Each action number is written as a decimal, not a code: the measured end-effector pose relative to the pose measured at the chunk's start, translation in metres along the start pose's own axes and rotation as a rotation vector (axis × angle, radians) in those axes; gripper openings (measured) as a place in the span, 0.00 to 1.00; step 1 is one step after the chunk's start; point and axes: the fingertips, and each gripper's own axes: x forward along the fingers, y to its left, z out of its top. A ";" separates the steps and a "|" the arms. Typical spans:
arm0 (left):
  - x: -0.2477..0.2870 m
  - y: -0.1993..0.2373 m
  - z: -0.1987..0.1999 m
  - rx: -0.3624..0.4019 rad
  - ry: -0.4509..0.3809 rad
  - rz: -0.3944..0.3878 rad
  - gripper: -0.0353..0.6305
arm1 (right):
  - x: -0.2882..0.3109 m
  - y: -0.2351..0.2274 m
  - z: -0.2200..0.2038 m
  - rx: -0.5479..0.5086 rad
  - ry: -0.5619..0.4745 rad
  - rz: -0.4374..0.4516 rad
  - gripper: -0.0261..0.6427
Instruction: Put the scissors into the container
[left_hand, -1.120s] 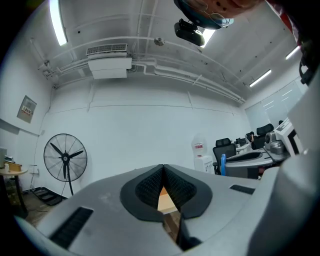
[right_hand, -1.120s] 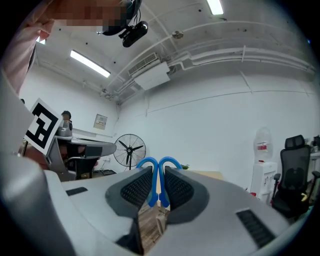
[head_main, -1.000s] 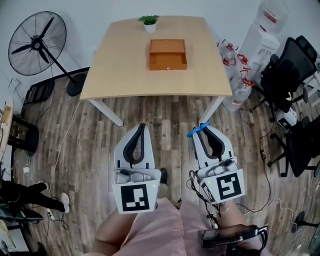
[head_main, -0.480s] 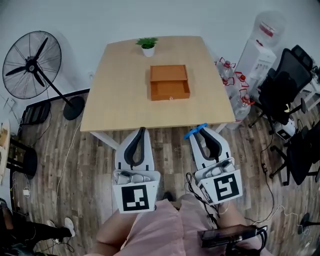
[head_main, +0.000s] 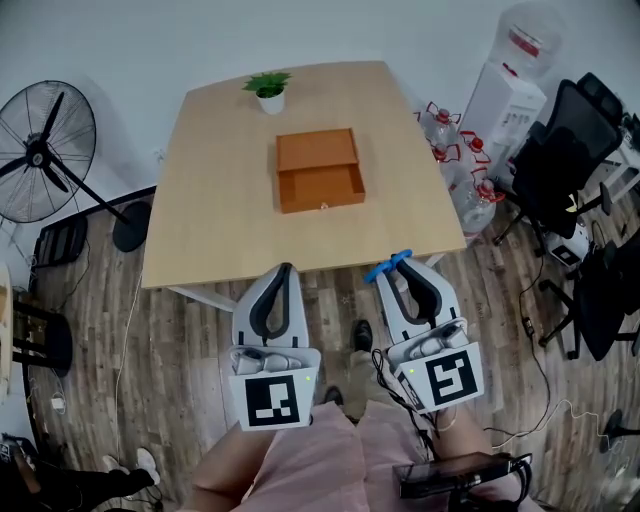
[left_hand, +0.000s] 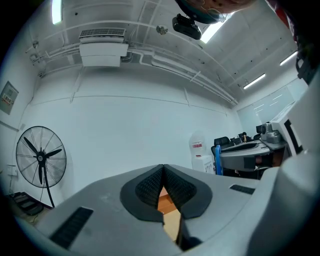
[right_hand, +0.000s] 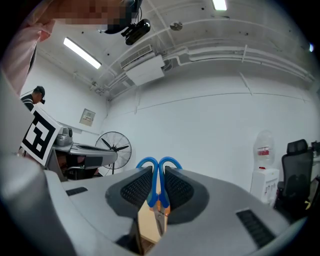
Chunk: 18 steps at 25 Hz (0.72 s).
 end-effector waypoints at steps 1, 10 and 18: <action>0.010 -0.001 -0.002 0.005 0.007 0.000 0.06 | 0.005 -0.008 -0.003 0.006 0.004 -0.001 0.16; 0.112 0.000 -0.013 0.038 0.061 0.044 0.06 | 0.079 -0.086 -0.024 0.066 0.011 0.045 0.16; 0.186 0.000 0.005 0.075 0.034 0.101 0.06 | 0.138 -0.143 -0.009 0.058 -0.044 0.114 0.16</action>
